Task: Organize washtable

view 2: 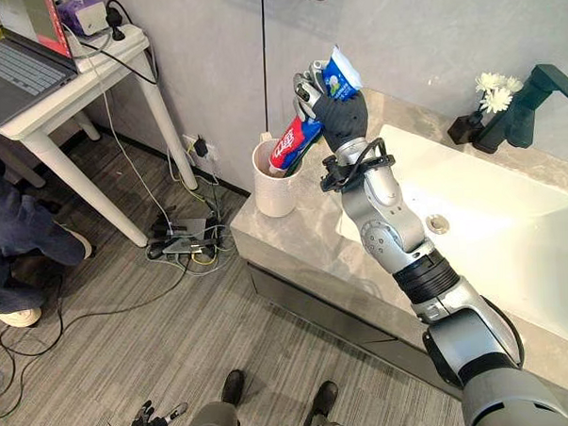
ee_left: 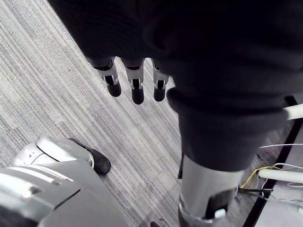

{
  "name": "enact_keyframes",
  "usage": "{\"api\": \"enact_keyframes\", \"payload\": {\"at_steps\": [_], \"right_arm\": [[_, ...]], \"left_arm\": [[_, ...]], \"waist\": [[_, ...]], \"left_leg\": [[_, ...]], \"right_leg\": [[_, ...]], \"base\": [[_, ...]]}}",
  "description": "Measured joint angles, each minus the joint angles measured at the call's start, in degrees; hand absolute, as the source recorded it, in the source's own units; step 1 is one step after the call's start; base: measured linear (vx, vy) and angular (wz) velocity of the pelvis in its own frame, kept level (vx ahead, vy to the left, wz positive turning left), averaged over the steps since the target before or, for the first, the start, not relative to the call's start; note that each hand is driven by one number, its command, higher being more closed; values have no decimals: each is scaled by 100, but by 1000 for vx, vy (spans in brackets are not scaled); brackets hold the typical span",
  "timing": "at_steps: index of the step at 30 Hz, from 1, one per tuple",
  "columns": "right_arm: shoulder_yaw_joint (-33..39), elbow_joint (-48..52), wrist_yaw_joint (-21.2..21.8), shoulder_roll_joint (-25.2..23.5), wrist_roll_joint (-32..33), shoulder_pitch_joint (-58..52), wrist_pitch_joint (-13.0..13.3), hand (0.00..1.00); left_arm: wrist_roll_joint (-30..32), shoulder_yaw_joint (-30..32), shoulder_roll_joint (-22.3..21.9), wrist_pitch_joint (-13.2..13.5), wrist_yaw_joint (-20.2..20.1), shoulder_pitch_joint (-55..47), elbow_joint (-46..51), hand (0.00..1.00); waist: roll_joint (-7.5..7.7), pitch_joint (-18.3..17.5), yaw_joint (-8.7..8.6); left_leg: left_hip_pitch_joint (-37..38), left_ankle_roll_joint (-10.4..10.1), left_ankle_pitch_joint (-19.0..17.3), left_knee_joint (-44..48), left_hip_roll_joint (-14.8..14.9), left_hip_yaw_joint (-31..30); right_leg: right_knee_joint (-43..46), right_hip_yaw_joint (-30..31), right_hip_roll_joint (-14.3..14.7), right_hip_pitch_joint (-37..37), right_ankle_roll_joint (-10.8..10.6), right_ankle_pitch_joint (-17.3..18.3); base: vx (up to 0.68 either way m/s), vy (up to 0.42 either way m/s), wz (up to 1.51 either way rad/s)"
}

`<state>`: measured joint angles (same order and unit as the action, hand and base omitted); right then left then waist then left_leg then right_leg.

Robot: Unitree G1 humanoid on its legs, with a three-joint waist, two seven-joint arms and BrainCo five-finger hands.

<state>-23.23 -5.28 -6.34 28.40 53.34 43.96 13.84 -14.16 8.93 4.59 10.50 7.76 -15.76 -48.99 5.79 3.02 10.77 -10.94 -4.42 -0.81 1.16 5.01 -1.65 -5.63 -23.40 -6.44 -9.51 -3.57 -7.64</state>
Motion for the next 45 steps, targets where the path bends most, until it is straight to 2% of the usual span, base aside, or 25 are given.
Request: {"api": "enact_keyframes", "payload": {"at_steps": [6,14,18,23,24,30,45], "right_arm": [[1,-166,-4,-16,1,55,123,100],[-127,-565,5,1,-9,385,141,100],[-485,-834,53,148,-238,525,7,100],[-869,-1145,197,411,-454,875,-187,100],[-896,-1157,223,476,-461,943,-194,0],[-1115,-1336,287,719,-664,1308,-194,0],[-1118,-1374,277,799,-669,1479,-186,0]], "left_arm": [[-77,11,13,0,3,103,-18,0],[-169,19,128,9,3,131,-12,0],[-169,23,188,11,1,182,-9,0],[-168,22,243,11,-2,209,-7,0],[-168,22,248,15,-3,218,-3,0],[-168,21,259,26,-6,243,-2,0],[-322,10,284,75,-9,337,-101,0]], "waist": [[44,7,71],[273,72,53],[442,166,51],[543,267,44],[555,297,45],[565,449,48],[604,598,39]], "left_leg": [[-39,1,0,29,6,-2],[-39,0,0,29,19,0],[-43,0,0,33,13,-7],[-55,0,0,56,8,-10],[-60,0,0,63,8,-14],[-76,0,0,81,9,-28],[-69,1,-1,82,9,-16]], "right_leg": [[0,32,13,-39,15,-11],[0,108,29,-78,34,-26],[0,112,26,-79,34,-26],[1,118,23,-80,34,-26],[1,117,24,-80,34,-26],[1,119,26,-80,34,-26],[2,137,26,-78,34,-26]], "base": [[-2,4,-2],[4,8,-4],[0,0,0],[0,0,0],[0,0,0],[0,0,0],[0,0,0]]}}
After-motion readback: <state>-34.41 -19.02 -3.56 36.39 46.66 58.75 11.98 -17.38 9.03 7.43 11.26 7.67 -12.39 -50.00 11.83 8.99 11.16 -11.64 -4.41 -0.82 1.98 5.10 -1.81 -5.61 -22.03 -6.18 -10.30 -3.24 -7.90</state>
